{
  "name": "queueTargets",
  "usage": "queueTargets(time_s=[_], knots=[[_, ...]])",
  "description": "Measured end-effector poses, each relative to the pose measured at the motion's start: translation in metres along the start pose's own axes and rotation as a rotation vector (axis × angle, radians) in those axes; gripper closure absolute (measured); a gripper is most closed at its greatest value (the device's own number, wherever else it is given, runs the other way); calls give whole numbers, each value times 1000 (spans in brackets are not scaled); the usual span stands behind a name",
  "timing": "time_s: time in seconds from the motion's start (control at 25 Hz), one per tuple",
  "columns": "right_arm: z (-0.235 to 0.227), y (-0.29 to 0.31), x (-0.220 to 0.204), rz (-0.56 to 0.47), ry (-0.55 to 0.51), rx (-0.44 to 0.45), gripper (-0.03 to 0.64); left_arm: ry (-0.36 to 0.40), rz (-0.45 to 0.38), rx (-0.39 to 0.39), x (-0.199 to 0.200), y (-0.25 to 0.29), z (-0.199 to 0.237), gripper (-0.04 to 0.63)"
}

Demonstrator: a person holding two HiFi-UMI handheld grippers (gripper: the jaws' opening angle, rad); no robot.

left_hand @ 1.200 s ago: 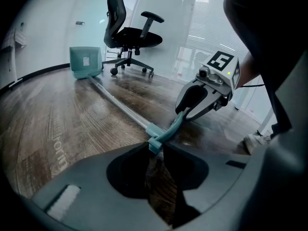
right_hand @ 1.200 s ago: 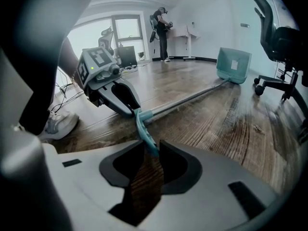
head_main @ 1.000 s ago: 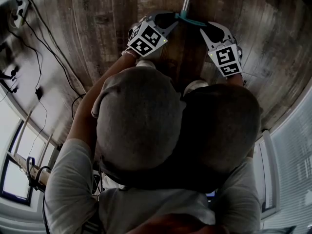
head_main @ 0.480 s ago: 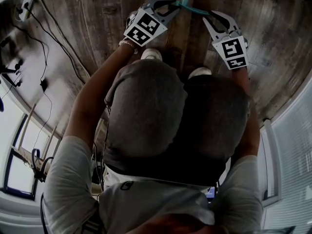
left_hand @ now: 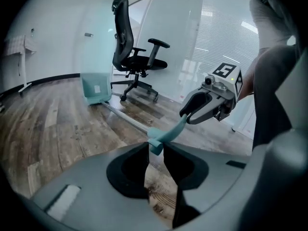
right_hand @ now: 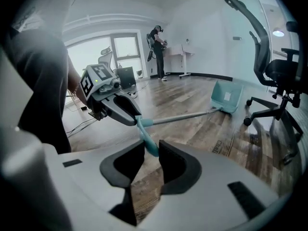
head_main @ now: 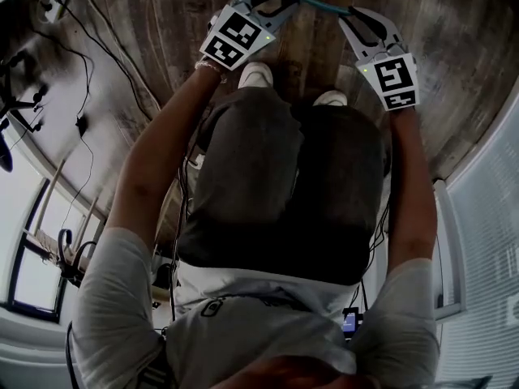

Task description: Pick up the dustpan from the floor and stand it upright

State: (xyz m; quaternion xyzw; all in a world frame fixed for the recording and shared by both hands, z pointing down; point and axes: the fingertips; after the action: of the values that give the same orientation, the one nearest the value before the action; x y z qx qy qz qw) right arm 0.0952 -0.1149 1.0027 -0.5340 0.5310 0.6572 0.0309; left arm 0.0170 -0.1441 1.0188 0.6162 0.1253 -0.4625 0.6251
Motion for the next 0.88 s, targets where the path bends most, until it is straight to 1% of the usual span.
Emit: queueTargets(time_s=[0.16,0.44,0.6,0.88], knots=[[11,-27,30,-14,15,-7,532,-11,-6,-4,26,-29,-10,508],[31,-78,71,-43,33,-17,531,-59,-25,-15,62,-71,-37,508],[41,-102,95,-62,37,-9,532,-74,-44,-6,86,-98,-48,508],[53,-141,132,-91,71,-19,531,-97,-60,-4,121,-138,-65,508]])
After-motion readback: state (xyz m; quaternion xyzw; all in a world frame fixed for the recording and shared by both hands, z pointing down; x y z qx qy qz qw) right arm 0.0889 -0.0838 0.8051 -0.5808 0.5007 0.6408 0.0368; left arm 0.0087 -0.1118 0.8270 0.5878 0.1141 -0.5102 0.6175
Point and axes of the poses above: the fingertips, and each gripper's own axes: y forward along the fingers, z to its left, x out of its top, and after that the axes turned 1 degree about z, right-handed
